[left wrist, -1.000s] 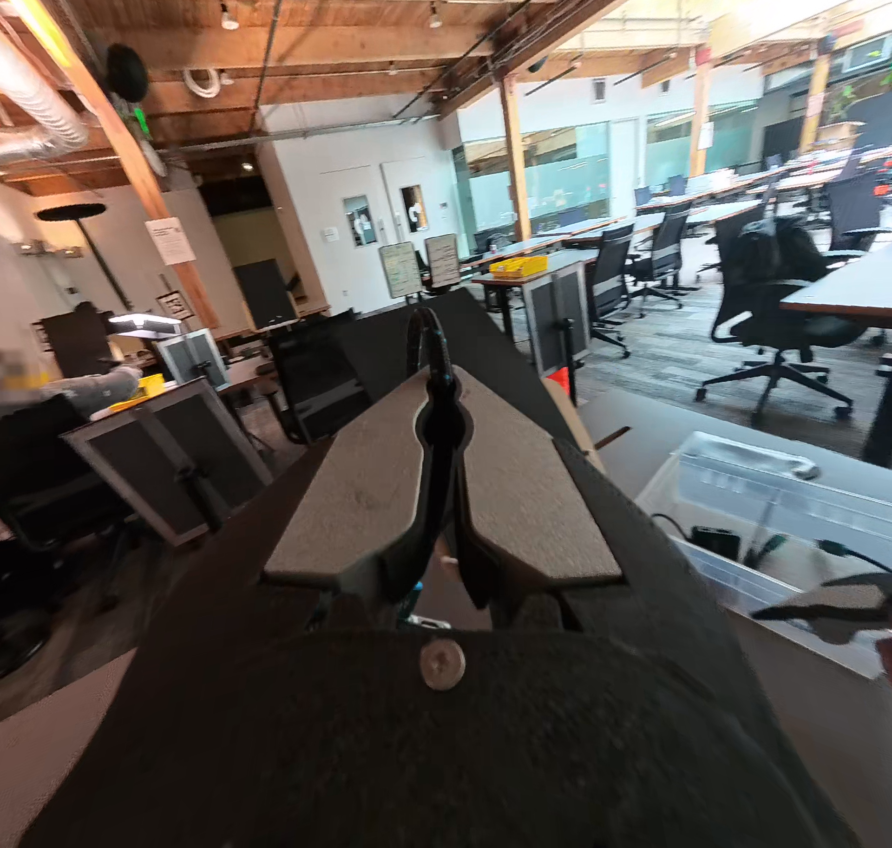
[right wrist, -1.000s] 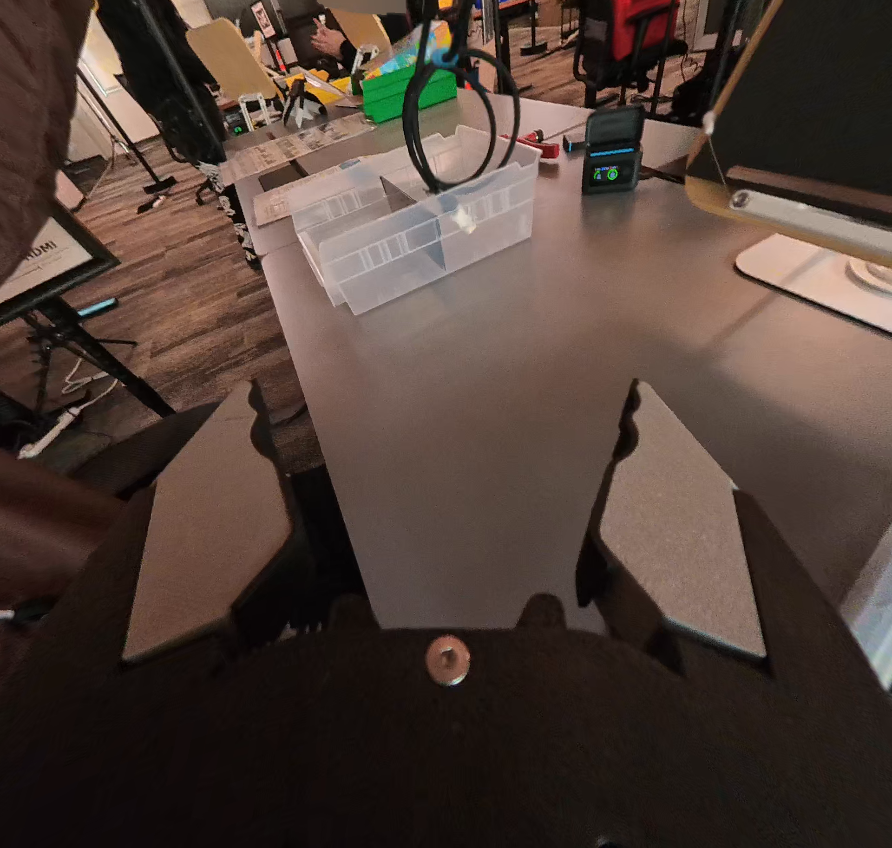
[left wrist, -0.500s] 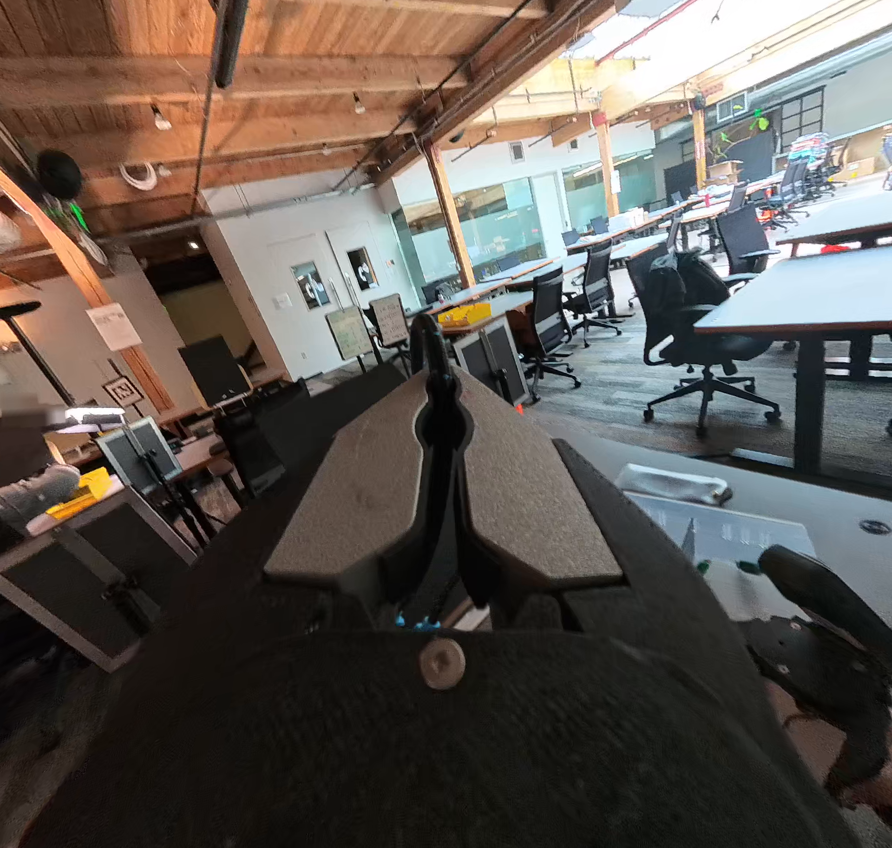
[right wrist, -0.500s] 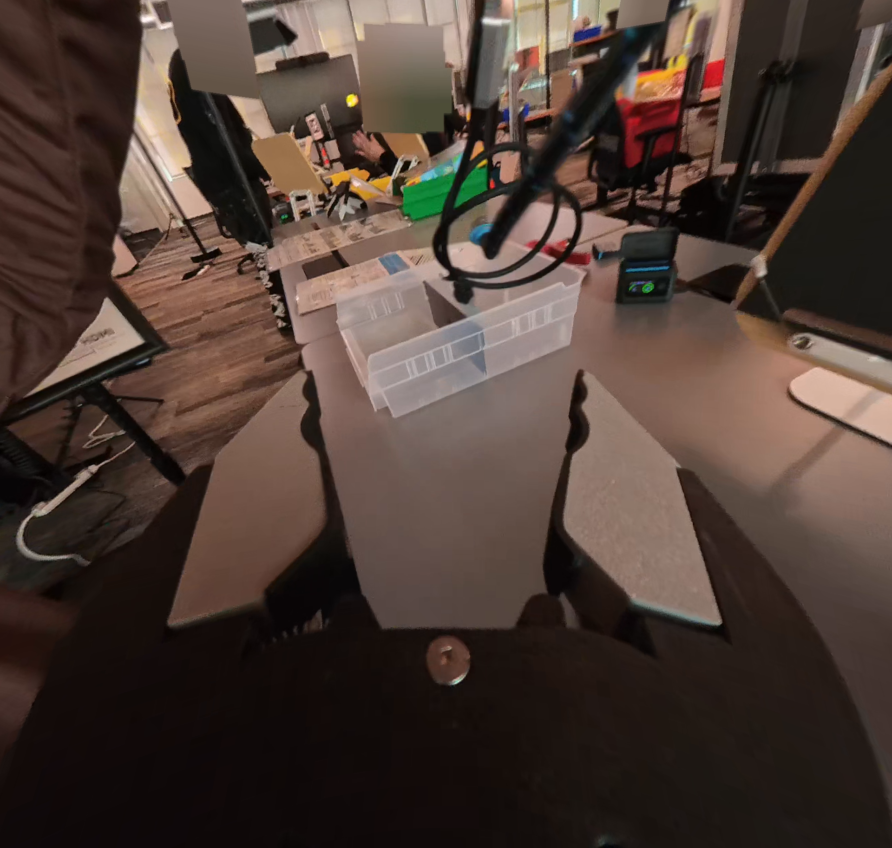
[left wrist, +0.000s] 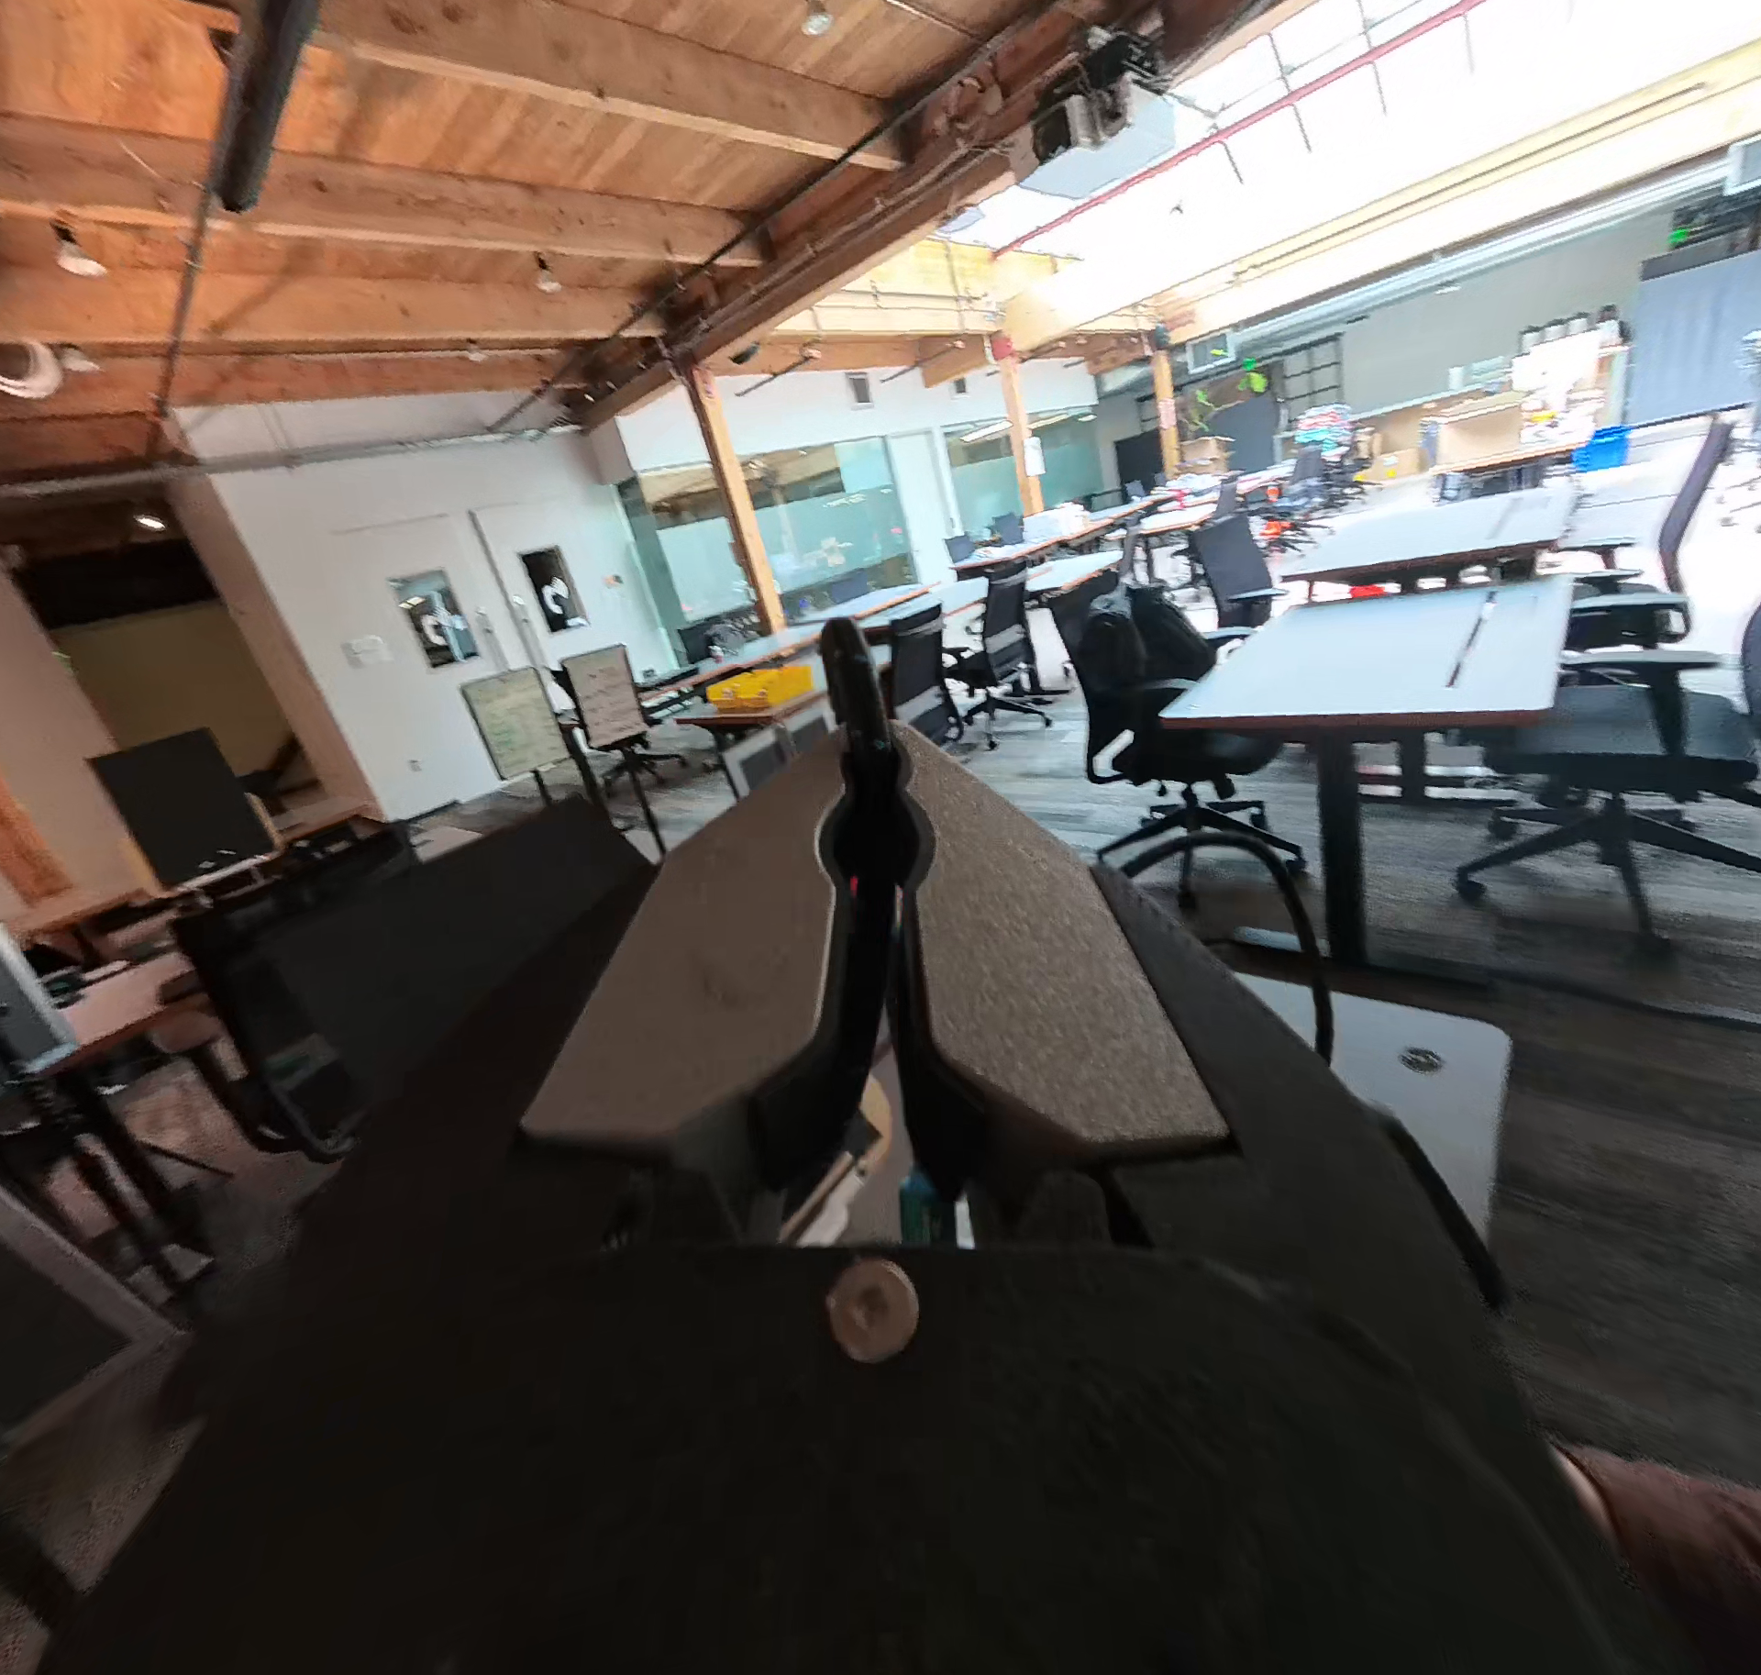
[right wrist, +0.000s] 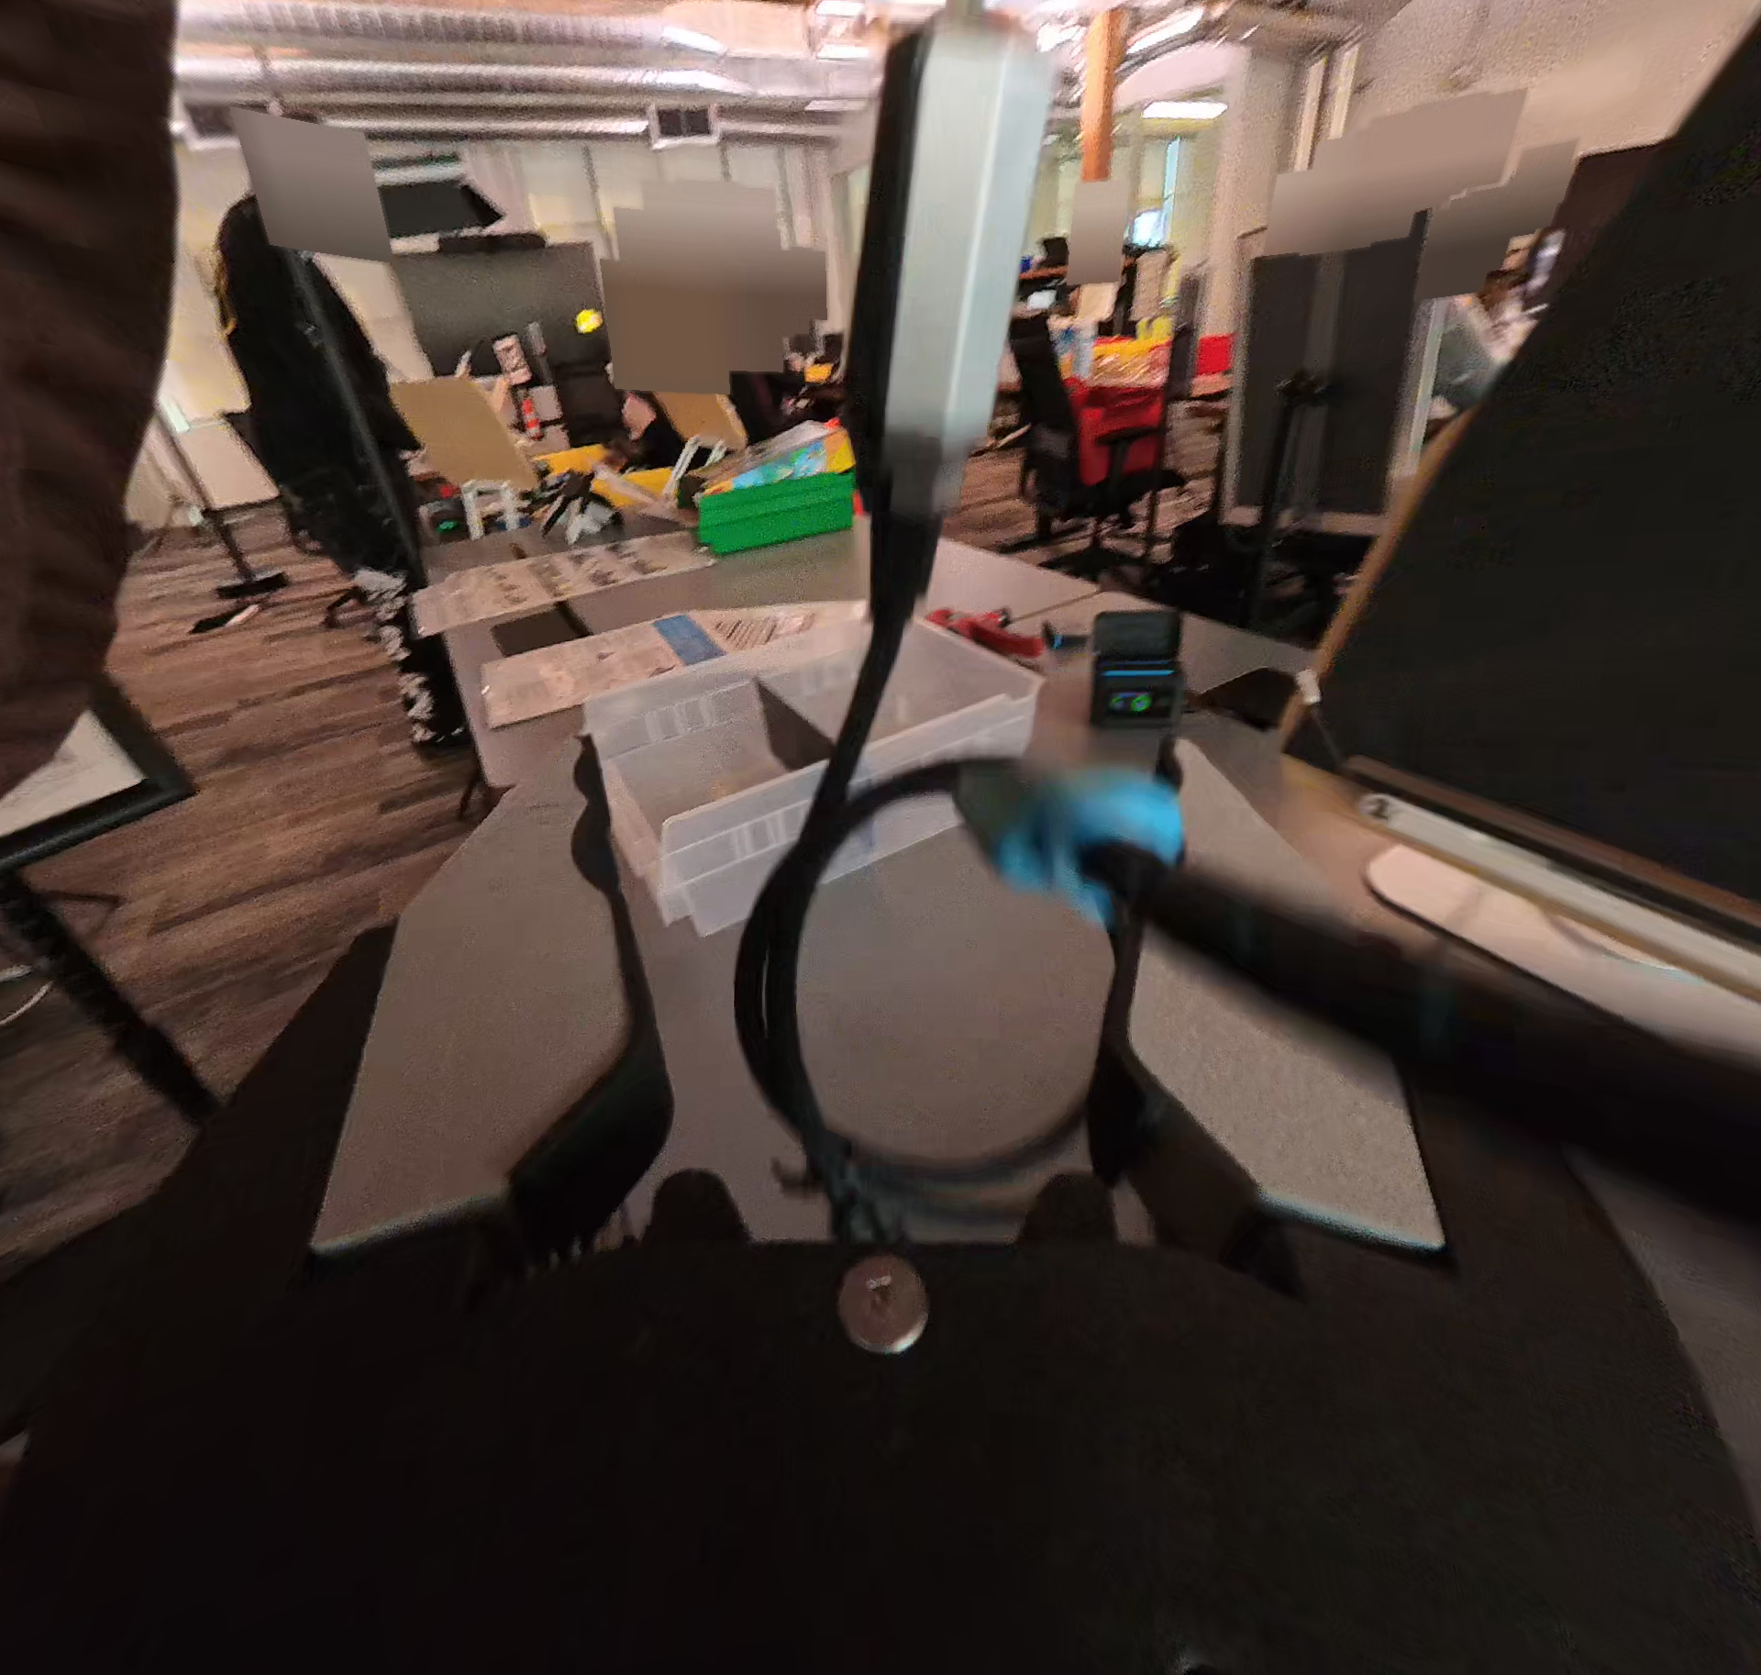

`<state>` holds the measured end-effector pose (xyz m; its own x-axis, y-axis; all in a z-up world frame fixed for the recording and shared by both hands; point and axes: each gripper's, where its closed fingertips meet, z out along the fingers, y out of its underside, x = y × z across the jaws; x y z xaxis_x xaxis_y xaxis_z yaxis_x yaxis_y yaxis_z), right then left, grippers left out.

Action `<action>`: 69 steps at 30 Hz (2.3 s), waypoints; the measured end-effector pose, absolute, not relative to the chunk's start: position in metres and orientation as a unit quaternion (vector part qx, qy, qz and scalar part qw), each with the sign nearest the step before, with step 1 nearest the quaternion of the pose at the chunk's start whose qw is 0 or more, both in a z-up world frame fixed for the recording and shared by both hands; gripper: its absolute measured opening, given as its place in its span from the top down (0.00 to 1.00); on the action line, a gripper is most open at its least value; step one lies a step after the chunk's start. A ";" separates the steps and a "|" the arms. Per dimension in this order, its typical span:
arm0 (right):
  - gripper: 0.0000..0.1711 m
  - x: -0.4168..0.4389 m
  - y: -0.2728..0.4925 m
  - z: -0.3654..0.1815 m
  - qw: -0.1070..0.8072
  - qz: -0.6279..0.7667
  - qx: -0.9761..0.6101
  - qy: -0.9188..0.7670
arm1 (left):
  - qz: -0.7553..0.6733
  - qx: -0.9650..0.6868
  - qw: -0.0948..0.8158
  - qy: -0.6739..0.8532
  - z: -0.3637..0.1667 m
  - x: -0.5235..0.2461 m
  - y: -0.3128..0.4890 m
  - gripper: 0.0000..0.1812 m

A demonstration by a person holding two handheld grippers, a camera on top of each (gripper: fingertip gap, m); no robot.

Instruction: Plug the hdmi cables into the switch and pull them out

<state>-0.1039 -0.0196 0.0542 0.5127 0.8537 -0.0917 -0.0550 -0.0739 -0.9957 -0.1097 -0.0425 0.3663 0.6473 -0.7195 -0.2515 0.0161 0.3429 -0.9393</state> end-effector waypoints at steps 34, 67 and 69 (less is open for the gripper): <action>0.90 -0.062 0.046 -0.033 0.525 0.572 -0.611 -0.155 | -0.419 -0.656 0.498 0.383 -0.002 -0.199 -0.053 0.84; 0.81 -0.067 0.010 -0.049 0.479 0.477 -0.675 -0.296 | -0.532 -0.620 0.468 0.336 -0.033 -0.118 0.018 0.90; 0.81 -0.055 0.005 -0.046 0.477 0.425 -0.703 -0.312 | -0.541 -0.617 0.460 0.341 -0.036 -0.119 0.017 0.90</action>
<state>-0.0555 0.0052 -0.0462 0.4443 0.8444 -0.2993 0.0343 -0.3499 -0.9362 -0.1191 0.0170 -0.0364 0.1830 -0.9172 0.3538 0.0774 -0.3454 -0.9353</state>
